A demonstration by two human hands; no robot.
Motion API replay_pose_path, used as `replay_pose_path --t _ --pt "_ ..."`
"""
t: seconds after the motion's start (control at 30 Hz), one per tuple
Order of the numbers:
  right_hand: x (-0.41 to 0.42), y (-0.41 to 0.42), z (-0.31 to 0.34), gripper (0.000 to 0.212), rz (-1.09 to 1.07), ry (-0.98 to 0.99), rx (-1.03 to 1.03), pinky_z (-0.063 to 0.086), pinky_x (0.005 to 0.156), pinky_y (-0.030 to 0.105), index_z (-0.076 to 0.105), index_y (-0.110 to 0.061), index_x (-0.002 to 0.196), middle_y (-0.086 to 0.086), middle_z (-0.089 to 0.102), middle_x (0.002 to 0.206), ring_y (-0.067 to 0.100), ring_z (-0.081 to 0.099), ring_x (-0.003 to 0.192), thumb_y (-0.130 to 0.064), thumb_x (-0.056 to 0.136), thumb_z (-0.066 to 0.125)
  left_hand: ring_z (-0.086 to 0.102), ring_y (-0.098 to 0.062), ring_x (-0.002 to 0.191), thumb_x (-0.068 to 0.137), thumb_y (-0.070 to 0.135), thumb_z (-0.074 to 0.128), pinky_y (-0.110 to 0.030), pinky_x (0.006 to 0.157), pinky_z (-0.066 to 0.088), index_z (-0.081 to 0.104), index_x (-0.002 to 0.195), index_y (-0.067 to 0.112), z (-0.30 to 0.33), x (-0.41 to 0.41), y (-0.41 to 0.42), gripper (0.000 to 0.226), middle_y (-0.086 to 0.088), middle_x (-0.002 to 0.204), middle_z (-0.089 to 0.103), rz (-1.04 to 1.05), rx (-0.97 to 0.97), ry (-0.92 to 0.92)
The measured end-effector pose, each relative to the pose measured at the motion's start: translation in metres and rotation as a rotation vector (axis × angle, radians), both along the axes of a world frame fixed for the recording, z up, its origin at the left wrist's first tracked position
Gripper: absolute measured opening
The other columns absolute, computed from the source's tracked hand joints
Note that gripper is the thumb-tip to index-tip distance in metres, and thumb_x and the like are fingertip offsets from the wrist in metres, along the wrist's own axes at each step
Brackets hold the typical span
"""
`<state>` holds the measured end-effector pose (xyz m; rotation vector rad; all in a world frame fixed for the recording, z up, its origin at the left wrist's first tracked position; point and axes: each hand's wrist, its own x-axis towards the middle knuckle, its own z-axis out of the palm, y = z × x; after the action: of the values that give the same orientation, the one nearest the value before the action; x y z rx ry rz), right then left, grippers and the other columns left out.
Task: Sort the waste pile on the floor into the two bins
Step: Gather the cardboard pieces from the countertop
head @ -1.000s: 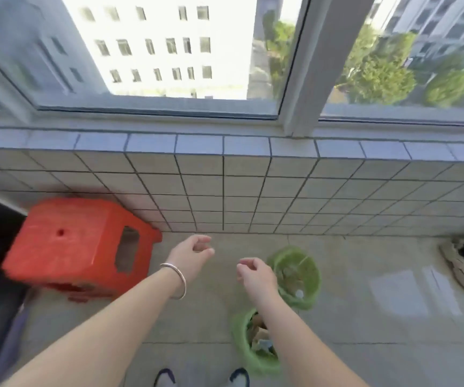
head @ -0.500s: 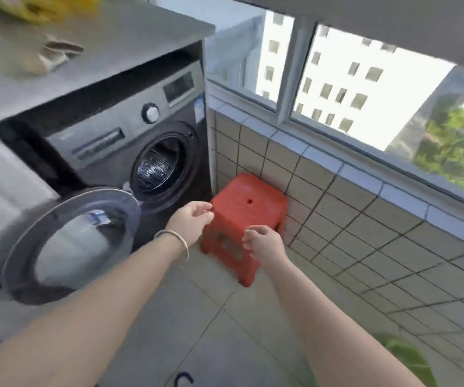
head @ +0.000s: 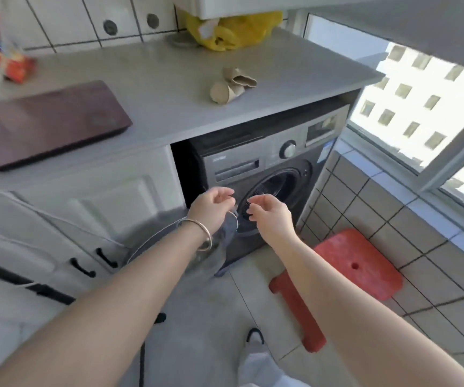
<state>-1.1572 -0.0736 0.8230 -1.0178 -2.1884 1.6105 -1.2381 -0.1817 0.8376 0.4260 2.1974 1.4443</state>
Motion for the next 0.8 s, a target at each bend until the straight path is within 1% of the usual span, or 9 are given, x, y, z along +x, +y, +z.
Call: replay_pose_path --t 0.1,0.2,0.27,0.4,0.57,0.63,0.67,0.73,0.8 --pt "-0.050 0.015 0.016 0.019 0.087 0.021 0.039 0.052 0.064 0.025 0.063 -0.022 0.102 -0.001 0.069 0.098 0.020 0.067 0.086 -0.019 0.090 0.049 0.061 -0.014 0.106 0.089 0.020 0.056 -0.033 0.096 0.049 0.062 0.110 0.023 0.018 -0.039 0.008 0.022 0.003 0.110 0.066 0.054 0.011 0.073" --pt "-0.094 0.035 0.036 0.023 0.148 0.042 0.110 0.054 0.074 0.030 0.063 -0.020 0.110 -0.002 0.068 0.101 0.019 0.066 0.089 -0.020 0.092 0.048 0.062 -0.016 0.106 0.089 0.020 0.056 -0.036 0.096 0.050 0.061 0.100 0.029 0.034 -0.079 0.021 0.015 0.003 0.107 0.066 0.113 0.045 0.100" --pt "-0.121 0.049 0.048 0.024 0.194 0.051 0.175 0.049 0.070 0.026 0.063 -0.021 0.110 -0.003 0.068 0.101 0.016 0.064 0.088 -0.020 0.092 0.047 0.063 -0.019 0.103 0.089 0.019 0.056 -0.038 0.094 0.050 0.059 0.093 0.032 0.042 -0.105 0.032 0.014 0.001 0.102 0.065 0.144 0.063 0.125" --pt "-0.167 0.072 0.063 0.024 0.198 0.067 0.228 0.046 0.069 0.025 0.062 -0.022 0.109 -0.001 0.069 0.100 0.017 0.064 0.087 -0.015 0.092 0.046 0.061 -0.015 0.091 0.087 0.015 0.057 -0.035 0.088 0.051 0.060 0.099 0.026 0.057 -0.147 0.054 0.016 0.007 0.093 0.062 0.188 0.094 0.184" --pt "-0.210 0.098 0.068 0.027 0.116 0.065 0.331 0.041 0.063 0.025 0.060 -0.019 0.113 -0.002 0.063 0.096 0.019 0.057 0.079 -0.013 0.091 0.044 0.056 -0.011 0.081 0.086 0.015 0.057 -0.027 0.081 0.048 0.063 0.100 0.025 0.069 -0.195 0.077 0.018 0.013 0.084 0.060 0.133 0.062 0.251" --pt "-0.225 0.110 0.074 0.028 0.046 0.065 0.345 0.039 0.058 0.025 0.059 -0.018 0.113 -0.002 0.060 0.095 0.020 0.054 0.077 -0.012 0.091 0.044 0.059 -0.012 0.087 0.085 0.014 0.058 -0.025 0.086 0.048 0.064 0.104 0.023 0.070 -0.213 0.085 0.022 0.006 0.095 0.063 0.074 -0.022 0.345" --pt "-0.232 0.115 0.076 0.028 0.005 0.070 0.348 0.039 0.059 0.026 0.059 -0.018 0.112 -0.002 0.059 0.094 0.020 0.054 0.079 -0.012 0.090 0.044 0.060 -0.015 0.093 0.084 0.014 0.059 -0.026 0.091 0.048 0.063 0.107 0.022 0.069 -0.221 0.089 0.025 0.003 0.104 0.063 0.023 -0.101 0.450" --pt "-0.244 0.126 0.081 0.026 -0.054 0.093 0.374 0.040 0.069 0.027 0.059 -0.021 0.108 -0.001 0.058 0.097 0.021 0.055 0.087 -0.011 0.088 0.045 0.059 -0.020 0.105 0.081 0.016 0.061 -0.032 0.096 0.046 0.062 0.112 0.022 0.070 -0.238 0.097 0.032 -0.002 0.116 0.058 -0.087 -0.223 0.637" --pt "-0.256 0.135 0.085 0.022 -0.113 0.109 0.400 0.038 0.073 0.026 0.056 -0.026 0.099 0.001 0.058 0.104 0.019 0.054 0.092 -0.010 0.087 0.047 0.056 -0.021 0.110 0.079 0.019 0.064 -0.031 0.098 0.044 0.061 0.114 0.022 0.076 -0.252 0.108 0.035 -0.003 0.119 0.055 -0.134 -0.226 0.673"
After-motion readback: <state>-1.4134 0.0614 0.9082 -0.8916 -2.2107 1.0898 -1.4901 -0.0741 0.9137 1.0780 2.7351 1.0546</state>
